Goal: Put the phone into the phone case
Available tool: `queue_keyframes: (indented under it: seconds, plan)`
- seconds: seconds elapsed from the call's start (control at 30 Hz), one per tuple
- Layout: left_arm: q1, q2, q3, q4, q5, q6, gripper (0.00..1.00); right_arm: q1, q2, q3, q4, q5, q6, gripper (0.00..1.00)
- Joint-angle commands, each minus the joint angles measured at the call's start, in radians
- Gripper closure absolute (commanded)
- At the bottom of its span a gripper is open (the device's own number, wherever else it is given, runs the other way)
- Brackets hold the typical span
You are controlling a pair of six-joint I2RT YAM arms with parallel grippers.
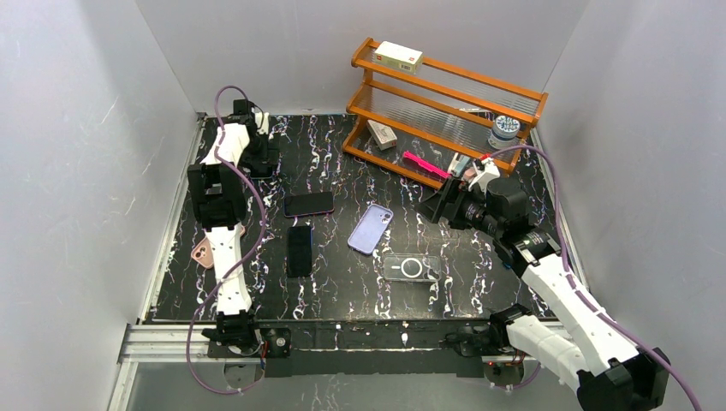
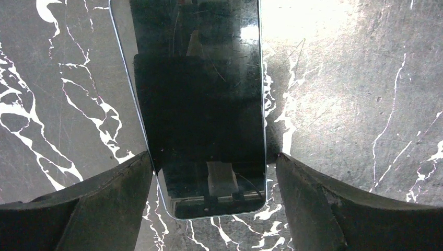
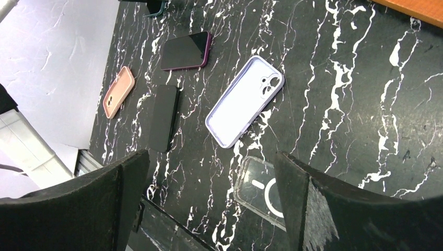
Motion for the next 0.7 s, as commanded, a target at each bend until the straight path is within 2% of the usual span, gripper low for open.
queue_keyframes:
  seconds: [0.0, 0.13, 0.3, 0.57, 0.67]
  plan:
    - [-0.006, -0.038, -0.039, -0.034, -0.058, -0.025, 0.19, 0.003, -0.03, 0.009, 0.005, 0.013, 0.034, 0.04]
    - [-0.005, -0.068, -0.08, -0.001, -0.043, -0.075, 0.3, 0.002, -0.031, 0.001, 0.009, 0.014, 0.053, 0.05]
    - [-0.006, -0.109, -0.134, 0.017, 0.044, -0.159, 0.37, 0.002, -0.02, 0.007, 0.0, 0.009, 0.085, 0.07]
    - [-0.058, -0.226, -0.322, 0.049, 0.075, -0.277, 0.42, 0.004, -0.003, -0.052, 0.106, -0.069, 0.201, 0.16]
    - [-0.092, -0.281, -0.419, 0.084, 0.07, -0.31, 0.43, 0.003, 0.048, -0.064, 0.198, -0.155, 0.234, 0.17]
